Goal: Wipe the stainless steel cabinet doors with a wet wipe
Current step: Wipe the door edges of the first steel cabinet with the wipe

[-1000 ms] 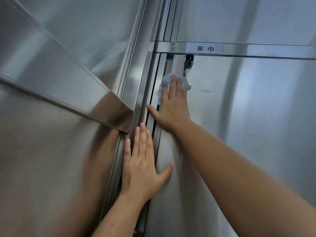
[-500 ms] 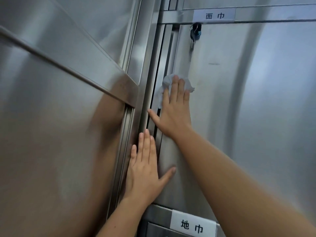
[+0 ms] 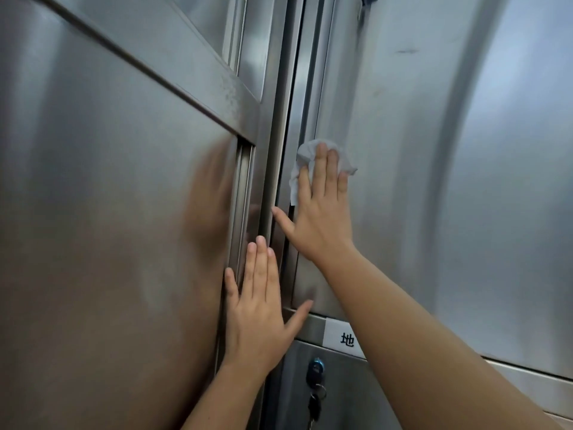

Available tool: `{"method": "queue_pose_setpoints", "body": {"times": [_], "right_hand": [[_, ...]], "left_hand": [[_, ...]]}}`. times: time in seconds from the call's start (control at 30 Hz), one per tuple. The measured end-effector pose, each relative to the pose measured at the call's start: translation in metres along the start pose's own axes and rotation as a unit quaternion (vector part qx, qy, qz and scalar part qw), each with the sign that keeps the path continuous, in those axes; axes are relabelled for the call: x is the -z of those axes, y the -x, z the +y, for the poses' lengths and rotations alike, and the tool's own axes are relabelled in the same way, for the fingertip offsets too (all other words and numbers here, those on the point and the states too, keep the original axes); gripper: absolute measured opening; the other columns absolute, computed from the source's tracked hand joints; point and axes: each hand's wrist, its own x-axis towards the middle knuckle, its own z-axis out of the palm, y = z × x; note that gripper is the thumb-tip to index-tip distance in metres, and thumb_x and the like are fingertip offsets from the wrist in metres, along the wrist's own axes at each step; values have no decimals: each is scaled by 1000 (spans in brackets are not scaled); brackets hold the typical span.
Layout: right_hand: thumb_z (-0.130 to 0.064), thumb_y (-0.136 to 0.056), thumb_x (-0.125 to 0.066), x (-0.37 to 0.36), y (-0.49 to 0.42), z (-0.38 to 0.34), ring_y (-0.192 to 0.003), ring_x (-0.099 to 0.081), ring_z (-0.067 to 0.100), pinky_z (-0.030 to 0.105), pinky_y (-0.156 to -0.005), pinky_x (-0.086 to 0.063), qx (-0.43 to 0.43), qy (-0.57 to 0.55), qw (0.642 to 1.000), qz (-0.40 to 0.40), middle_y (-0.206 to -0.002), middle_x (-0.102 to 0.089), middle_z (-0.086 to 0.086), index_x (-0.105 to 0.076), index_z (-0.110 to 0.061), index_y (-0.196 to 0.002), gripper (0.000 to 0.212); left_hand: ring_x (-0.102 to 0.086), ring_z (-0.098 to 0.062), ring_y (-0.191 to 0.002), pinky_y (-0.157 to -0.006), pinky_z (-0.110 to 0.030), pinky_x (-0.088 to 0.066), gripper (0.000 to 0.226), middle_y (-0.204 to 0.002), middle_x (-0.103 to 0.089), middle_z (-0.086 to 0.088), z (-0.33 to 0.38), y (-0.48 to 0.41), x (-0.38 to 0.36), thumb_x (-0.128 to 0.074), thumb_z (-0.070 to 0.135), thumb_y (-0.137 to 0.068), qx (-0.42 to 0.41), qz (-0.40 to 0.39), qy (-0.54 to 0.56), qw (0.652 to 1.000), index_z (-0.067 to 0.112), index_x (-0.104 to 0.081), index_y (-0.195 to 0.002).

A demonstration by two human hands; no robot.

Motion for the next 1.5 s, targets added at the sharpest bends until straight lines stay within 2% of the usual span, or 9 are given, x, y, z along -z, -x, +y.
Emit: {"method": "queue_pose_setpoints", "body": {"times": [0.1, 0.2, 0.33, 0.57, 0.93, 1.1, 1.23, 1.33, 1.5], "right_hand": [[-64, -91, -18, -3, 14, -3, -138, 21, 41, 50, -113, 10, 4, -1, 1000, -9, -149, 22, 27, -2, -6, -149, 84], [-64, -91, -18, -8, 28, -8, -138, 21, 40, 49, -113, 9, 3, -9, 1000, -13, -150, 23, 25, 1, -6, -149, 84], [-63, -91, -19, -14, 49, -15, -139, 19, 40, 49, -112, 10, 4, -11, 1000, -23, -150, 21, 25, 2, -6, -149, 84], [-62, -92, -19, -25, 85, -26, -140, 16, 40, 48, -112, 10, 8, -13, 999, -45, -149, 21, 23, -4, -5, -149, 82], [-60, -94, -19, -35, 128, -36, -138, 21, 37, 46, -111, 15, 23, -23, 996, -83, -149, 23, 21, -3, -5, -149, 80], [-58, -94, -20, -35, 151, -40, -139, 12, 37, 48, -112, 4, 51, 25, 993, -100, -150, 12, 24, -7, -3, -148, 79], [-58, -94, -15, -32, 147, -35, -137, 19, 38, 48, -111, 9, 84, 32, 988, -122, -149, 20, 24, 0, -1, -148, 80], [-57, -95, -15, -26, 122, -19, -140, 17, 35, 47, -112, 10, 128, 48, 984, -110, -152, 16, 20, -3, -1, -148, 79], [-59, -93, -16, -18, 84, -12, -141, 18, 33, 44, -112, 12, 113, 37, 988, -101, -153, 18, 18, -6, -3, -149, 79]], "left_hand": [[-20, -28, -139, -114, -44, 1, 83, -149, -24, -21, -3, 17, -3, -29, 59, -87, -7, -17, -8, 1000, -5, -29, -141], [-4, -25, -143, -114, -42, -1, 81, -152, -14, -18, -7, 33, -6, -20, 61, -92, -6, -14, 5, 1000, 0, -16, -144], [2, -22, -144, -114, -38, 0, 86, -150, -14, -22, -7, 43, -5, -35, 57, -86, 4, 6, 32, 999, -4, -14, -142], [-12, -30, -140, -114, -39, -6, 88, -149, -13, -25, -6, 52, 1, -39, 56, -85, 12, -4, 47, 999, -10, -19, -140], [-16, -34, -139, -111, -43, -11, 96, -148, -17, -25, -6, 74, 5, -37, 64, -80, 18, -71, 41, 996, -9, -22, -140], [-17, -40, -137, -111, -45, -6, 112, -147, -15, -26, -8, 83, 9, -56, 66, -65, -5, -125, 27, 992, -10, -22, -139], [-20, -41, -135, -113, -42, -9, 105, -146, -16, -27, -9, 84, 13, -38, 72, -75, 0, -138, 44, 989, -10, -21, -138], [-20, -42, -135, -108, -51, -21, 101, -146, -17, -28, -9, 84, 13, -29, 69, -77, 3, -137, 47, 989, -11, -23, -138], [-15, -39, -137, -105, -54, -16, 101, -149, -11, -26, -7, 83, 14, -21, 72, -82, 8, -153, 53, 987, -9, -17, -141]]}}
